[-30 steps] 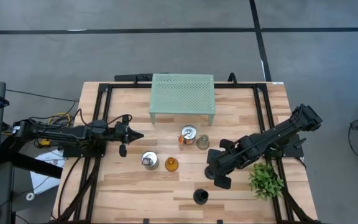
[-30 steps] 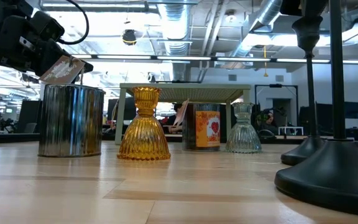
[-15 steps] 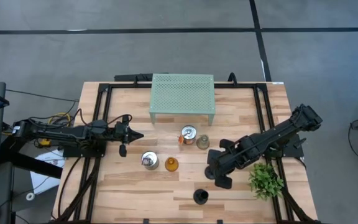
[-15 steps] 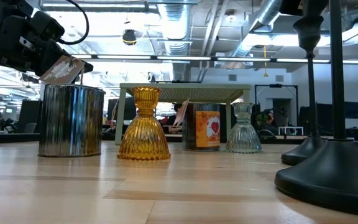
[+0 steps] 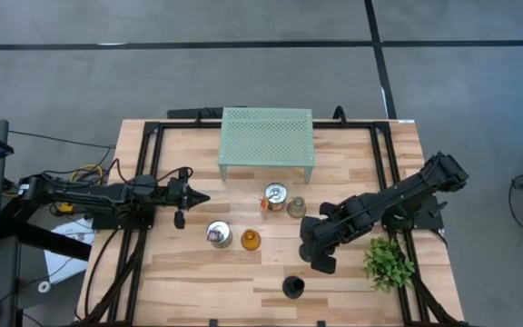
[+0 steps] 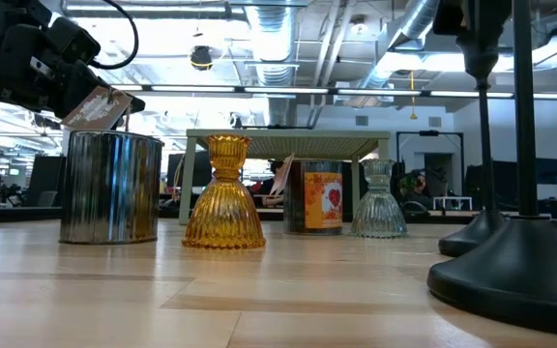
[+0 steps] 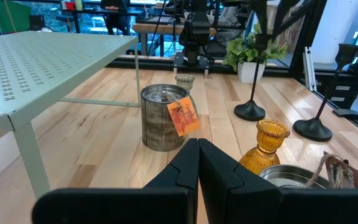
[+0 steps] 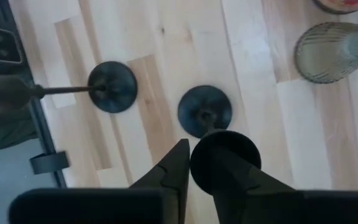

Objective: Pick & Place candle stick holders
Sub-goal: Put the top black candle holder on the shelf

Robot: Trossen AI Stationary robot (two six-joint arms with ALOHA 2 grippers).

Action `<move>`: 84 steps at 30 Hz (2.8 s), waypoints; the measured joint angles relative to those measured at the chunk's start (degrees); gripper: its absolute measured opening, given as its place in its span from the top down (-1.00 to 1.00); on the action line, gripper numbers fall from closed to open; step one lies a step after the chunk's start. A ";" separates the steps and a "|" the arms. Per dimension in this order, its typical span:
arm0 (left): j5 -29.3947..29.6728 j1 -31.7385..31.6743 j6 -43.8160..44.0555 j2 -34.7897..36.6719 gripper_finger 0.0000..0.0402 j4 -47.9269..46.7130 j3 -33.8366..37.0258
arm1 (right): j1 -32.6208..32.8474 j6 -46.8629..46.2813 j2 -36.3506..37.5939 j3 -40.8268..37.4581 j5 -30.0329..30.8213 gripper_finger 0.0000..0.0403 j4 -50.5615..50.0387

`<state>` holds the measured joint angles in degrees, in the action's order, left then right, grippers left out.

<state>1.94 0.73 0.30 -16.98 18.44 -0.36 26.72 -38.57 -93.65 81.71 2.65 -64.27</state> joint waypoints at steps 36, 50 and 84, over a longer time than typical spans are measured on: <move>0.02 0.00 0.00 -0.01 0.96 -0.02 0.00 | -1.26 4.77 3.24 7.99 9.94 1.00 -14.58; 0.02 0.00 0.00 0.00 0.96 -0.02 0.00 | -5.80 14.02 3.21 23.01 18.91 1.00 -25.98; 10.03 0.00 -9.20 -0.02 0.96 0.09 0.00 | -42.73 67.74 -0.82 45.46 27.94 1.00 -17.45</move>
<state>11.97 0.73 -8.90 -16.99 18.52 -0.36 -16.01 29.17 -94.47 127.17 30.59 -81.72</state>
